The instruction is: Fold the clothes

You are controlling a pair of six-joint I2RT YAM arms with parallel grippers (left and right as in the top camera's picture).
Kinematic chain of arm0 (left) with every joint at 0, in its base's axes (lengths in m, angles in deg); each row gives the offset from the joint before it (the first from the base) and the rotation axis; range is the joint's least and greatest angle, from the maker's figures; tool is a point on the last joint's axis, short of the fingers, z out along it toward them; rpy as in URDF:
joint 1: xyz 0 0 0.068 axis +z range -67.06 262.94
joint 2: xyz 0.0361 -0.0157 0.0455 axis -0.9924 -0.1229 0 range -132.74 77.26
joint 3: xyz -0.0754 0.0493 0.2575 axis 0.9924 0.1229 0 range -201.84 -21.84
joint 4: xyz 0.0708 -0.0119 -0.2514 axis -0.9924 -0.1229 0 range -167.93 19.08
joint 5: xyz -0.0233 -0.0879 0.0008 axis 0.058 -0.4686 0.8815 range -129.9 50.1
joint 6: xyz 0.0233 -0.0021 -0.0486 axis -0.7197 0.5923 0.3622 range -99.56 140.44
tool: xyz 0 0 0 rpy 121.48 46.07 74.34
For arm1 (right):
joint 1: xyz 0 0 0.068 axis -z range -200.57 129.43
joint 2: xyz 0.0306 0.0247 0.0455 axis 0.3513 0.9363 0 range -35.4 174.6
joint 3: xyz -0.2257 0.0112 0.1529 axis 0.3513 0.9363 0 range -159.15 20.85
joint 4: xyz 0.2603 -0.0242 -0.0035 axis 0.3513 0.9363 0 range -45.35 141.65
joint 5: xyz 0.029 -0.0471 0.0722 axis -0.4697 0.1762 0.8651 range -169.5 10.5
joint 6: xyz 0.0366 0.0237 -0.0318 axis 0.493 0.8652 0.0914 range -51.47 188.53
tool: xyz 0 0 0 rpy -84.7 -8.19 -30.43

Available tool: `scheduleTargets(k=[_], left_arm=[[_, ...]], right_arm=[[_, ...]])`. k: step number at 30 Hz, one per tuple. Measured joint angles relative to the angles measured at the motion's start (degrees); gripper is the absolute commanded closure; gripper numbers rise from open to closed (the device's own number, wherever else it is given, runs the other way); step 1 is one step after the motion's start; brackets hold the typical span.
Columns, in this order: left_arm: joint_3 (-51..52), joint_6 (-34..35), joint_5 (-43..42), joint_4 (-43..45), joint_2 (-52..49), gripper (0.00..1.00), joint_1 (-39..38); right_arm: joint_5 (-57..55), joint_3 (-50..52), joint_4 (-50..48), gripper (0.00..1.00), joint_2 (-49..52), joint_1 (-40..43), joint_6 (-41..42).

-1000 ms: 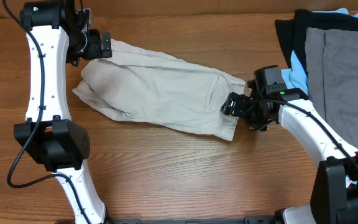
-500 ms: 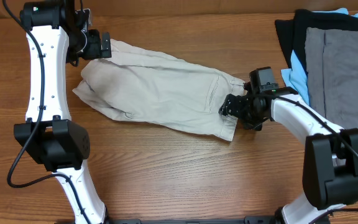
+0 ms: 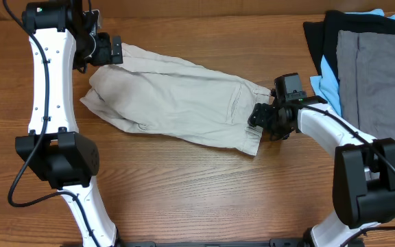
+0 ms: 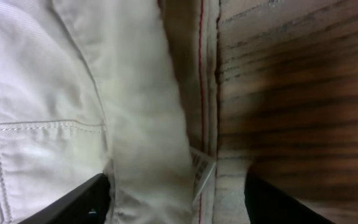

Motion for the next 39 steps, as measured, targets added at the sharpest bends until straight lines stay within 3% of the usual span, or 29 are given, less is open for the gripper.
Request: scheduleTargets(k=[8,9,12,21,27,33,36,39], left_arm=[[0.0,0.0,0.0,0.0,0.0,0.0,0.0],[0.0,0.0,0.0,0.0,0.0,0.0,0.0],[0.0,0.0,0.0,0.0,0.0,0.0,0.0],[0.0,-0.2,0.9,0.0,0.0,0.02,0.0],[0.0,-0.5,0.2,-0.1,0.0,0.29,0.0],[0.0,-3.2,-5.4,0.6,-0.6,0.74,-0.7],[0.0,-5.8,-9.8,1.9,-2.4,0.9,-1.6],[0.0,-8.5,-14.3,2.7,-5.4,0.96,-2.3]], right_arm=[[-0.3,-0.4,-2.2,0.47,1.1,-0.9,-1.0],[-0.4,-0.5,-2.8,0.54,1.4,-1.4,-1.1],[-1.0,-0.9,-3.7,0.93,2.3,-3.0,-1.1],[1.7,-1.4,-1.9,0.96,2.9,-1.2,0.9],[6.3,-3.9,8.3,0.96,2.9,7.6,-2.9],[8.0,-10.0,18.2,0.96,2.9,15.8,-12.7],[6.7,-12.0,20.5,0.96,2.9,16.3,-15.7],[5.8,-12.3,21.5,0.96,2.9,16.5,-18.3]])
